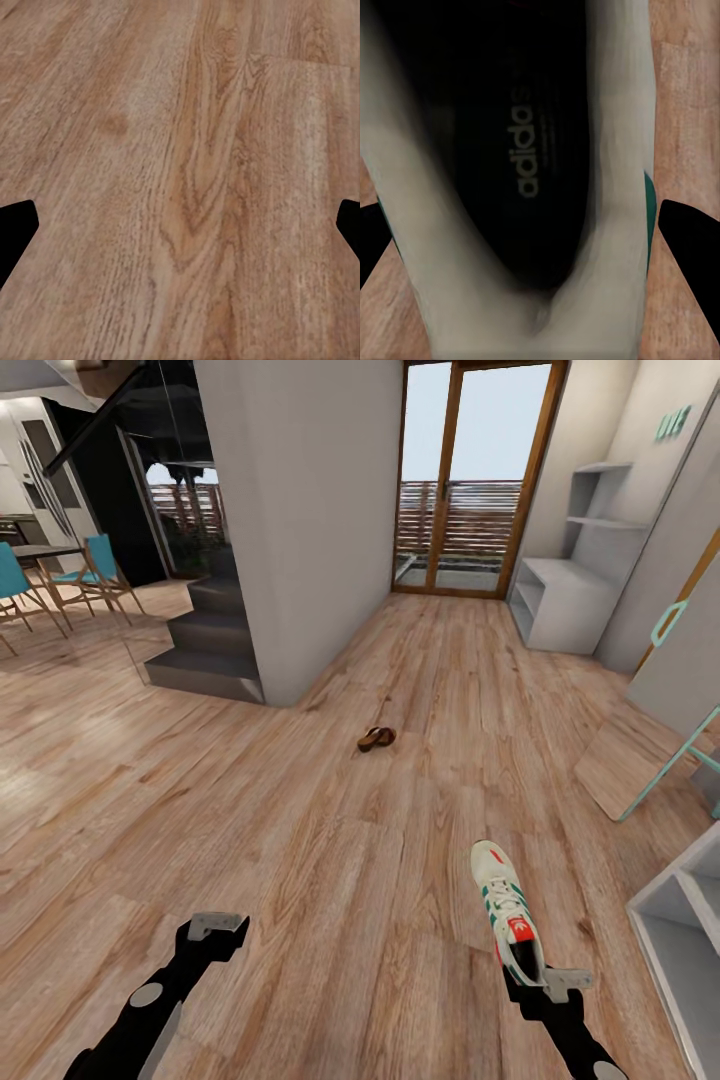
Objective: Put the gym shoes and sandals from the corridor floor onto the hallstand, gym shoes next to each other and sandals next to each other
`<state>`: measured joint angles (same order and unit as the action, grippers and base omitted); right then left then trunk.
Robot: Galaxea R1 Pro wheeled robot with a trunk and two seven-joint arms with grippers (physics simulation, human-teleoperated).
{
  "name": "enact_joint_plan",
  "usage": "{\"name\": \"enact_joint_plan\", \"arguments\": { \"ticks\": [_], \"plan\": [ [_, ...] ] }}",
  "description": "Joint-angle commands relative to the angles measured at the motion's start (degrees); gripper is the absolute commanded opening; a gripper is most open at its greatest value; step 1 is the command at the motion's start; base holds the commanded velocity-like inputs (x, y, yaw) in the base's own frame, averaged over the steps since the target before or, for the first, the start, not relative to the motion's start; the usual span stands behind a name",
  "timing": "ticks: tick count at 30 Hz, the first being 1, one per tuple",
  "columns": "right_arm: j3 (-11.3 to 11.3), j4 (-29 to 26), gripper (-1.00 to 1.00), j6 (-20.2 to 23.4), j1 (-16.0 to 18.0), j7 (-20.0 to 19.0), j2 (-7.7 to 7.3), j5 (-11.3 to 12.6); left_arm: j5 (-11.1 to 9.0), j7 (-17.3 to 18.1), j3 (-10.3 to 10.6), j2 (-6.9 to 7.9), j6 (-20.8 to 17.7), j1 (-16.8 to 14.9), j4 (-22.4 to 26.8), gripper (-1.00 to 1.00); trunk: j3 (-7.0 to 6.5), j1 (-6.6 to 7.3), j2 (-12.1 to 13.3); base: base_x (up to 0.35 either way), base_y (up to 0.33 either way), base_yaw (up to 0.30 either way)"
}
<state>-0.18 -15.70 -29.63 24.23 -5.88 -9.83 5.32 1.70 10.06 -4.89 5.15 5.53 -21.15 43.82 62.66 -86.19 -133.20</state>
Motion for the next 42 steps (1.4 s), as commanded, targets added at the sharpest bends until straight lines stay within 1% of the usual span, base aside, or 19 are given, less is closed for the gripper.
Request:
{"name": "enact_joint_plan", "arguments": {
  "ticks": [1, 6, 19, 42],
  "plan": [
    [0.0, 0.1, -1.00, -0.2, 0.0, -0.5, -0.01, 0.6, 0.2, 0.4, -0.2, -0.04, 0.2, 0.0, 0.0, 1.00, 0.04, 0.01, 0.0, 0.000, 0.000, 0.000],
    [-0.1, 0.1, -1.00, -0.2, 0.0, -0.5, -0.01, 0.6, 0.1, 0.4, -0.2, -0.09, 0.2, 0.0, 0.0, 1.00, 0.04, 0.01, 0.0, 0.164, 0.041, 0.000],
    [-0.1, 0.1, -1.00, -0.2, 0.0, -0.5, -0.01, 0.6, -0.1, 0.3, -0.3, -0.06, 0.2, 0.0, 0.0, 1.00, 0.04, 0.01, 0.0, 0.322, 0.109, -0.014],
    [-0.2, 0.1, -1.00, -0.2, 0.0, -0.5, -0.10, 0.6, -0.1, 0.4, -0.2, 0.12, 0.2, 0.0, 0.0, 1.00, 0.04, 0.01, 0.0, 0.298, 0.215, -0.256]
  ]
}}
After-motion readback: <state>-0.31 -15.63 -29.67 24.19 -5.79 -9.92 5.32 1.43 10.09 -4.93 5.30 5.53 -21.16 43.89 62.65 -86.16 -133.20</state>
